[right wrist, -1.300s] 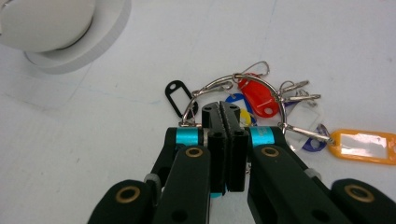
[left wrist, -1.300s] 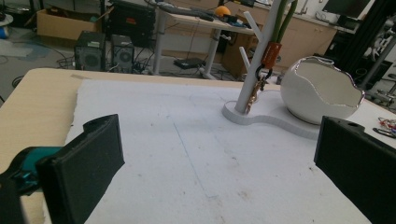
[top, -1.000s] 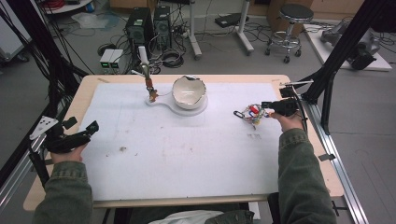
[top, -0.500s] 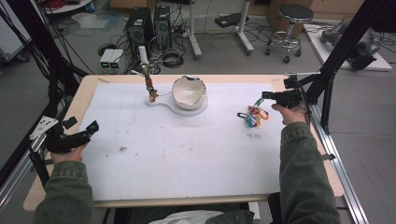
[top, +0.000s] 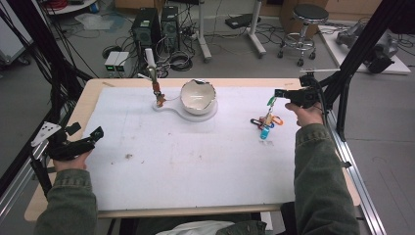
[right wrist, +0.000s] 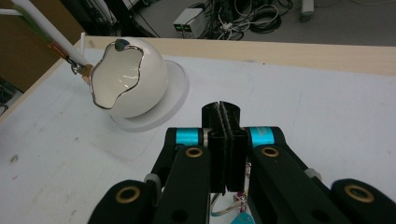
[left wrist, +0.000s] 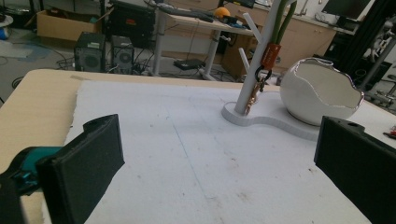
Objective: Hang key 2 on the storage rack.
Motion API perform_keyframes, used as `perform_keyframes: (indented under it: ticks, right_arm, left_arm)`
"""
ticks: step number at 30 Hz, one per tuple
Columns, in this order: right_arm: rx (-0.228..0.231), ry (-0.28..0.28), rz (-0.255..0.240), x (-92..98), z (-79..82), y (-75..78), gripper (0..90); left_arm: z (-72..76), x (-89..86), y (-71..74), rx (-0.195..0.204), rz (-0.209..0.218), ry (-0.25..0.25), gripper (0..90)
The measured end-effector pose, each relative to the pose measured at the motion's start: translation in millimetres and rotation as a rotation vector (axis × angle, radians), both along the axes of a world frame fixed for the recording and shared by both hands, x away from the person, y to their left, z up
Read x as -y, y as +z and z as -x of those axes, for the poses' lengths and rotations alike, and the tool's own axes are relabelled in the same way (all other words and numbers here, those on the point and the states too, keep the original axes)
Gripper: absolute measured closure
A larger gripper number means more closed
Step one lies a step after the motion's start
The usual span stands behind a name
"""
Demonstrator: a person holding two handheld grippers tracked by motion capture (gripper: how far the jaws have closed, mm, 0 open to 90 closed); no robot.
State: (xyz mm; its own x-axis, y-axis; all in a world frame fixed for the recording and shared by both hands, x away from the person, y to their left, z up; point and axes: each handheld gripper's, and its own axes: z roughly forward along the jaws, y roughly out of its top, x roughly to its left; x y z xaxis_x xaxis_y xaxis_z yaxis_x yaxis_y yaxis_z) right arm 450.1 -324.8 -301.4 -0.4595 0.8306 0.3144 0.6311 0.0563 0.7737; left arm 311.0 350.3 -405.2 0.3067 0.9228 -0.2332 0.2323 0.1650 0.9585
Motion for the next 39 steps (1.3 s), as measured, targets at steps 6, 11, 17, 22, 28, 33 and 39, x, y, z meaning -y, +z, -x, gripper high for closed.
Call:
perform_keyframes:
  ticks: [6, 11, 17, 22, 28, 33, 39]
  right_arm:
    - [0.019, 0.000, -0.014, -0.5, 2.9, 12.4, 90.0]
    - [0.037, 0.005, -0.020, -2.4, 6.2, 24.3, 90.0]
    - [0.054, 0.020, -0.039, -5.0, 9.4, 36.1, 90.0]
    - [0.073, 0.039, -0.045, -10.2, 12.6, 46.9, 90.0]
    - [0.089, 0.054, -0.060, -16.4, 15.5, 61.0, 90.0]
    - [0.114, 0.077, -0.083, -23.5, 18.0, 73.9, 90.0]
    - [0.145, 0.102, -0.098, -33.4, 22.9, 89.8, 90.0]
  left_arm:
    - [0.1, 0.1, 0.1, 0.000, -0.001, -0.001, 1.7]
    - [0.0, 0.6, 0.3, 0.000, -0.004, -0.003, 1.7]
    - [-0.2, 0.8, 0.3, 0.000, -0.003, -0.004, 1.7]
    - [-0.4, 1.7, 0.7, 0.002, -0.004, -0.009, 1.7]
    - [-0.6, 1.7, 1.5, 0.006, -0.004, -0.011, 1.7]
    - [-1.0, 3.4, 3.1, 0.010, -0.009, -0.016, 1.7]
    - [-0.2, 3.6, 6.5, 0.023, 0.003, -0.016, 1.7]
